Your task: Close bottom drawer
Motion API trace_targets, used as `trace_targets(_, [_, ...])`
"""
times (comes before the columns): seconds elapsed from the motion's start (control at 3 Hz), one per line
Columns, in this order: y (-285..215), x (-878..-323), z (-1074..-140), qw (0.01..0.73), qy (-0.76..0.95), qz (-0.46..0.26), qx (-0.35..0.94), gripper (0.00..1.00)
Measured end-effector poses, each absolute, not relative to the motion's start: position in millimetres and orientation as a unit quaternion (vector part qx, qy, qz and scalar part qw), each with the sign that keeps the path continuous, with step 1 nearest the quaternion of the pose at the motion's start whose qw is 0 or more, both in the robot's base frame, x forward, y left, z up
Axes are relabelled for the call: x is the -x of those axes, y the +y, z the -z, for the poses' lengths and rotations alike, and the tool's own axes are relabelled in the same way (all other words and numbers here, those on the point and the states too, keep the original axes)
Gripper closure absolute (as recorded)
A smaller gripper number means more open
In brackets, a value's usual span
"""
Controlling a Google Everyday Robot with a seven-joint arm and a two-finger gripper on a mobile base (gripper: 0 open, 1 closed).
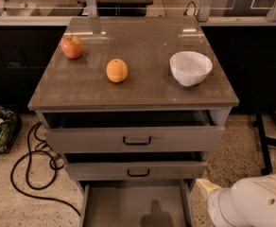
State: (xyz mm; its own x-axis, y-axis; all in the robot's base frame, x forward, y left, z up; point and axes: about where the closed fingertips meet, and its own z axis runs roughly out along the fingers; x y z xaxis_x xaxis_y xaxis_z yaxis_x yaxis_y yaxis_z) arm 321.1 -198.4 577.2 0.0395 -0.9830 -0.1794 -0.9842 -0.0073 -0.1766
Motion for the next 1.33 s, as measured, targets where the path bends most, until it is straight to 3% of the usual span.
trace_targets(0.67, [-203, -319, -557, 0.112, 0.689, 0.003, 0.716, 0.0])
trace_targets(1.33, [-222, -299, -473, 0.055, 0.669, 0.003, 0.741, 0.0])
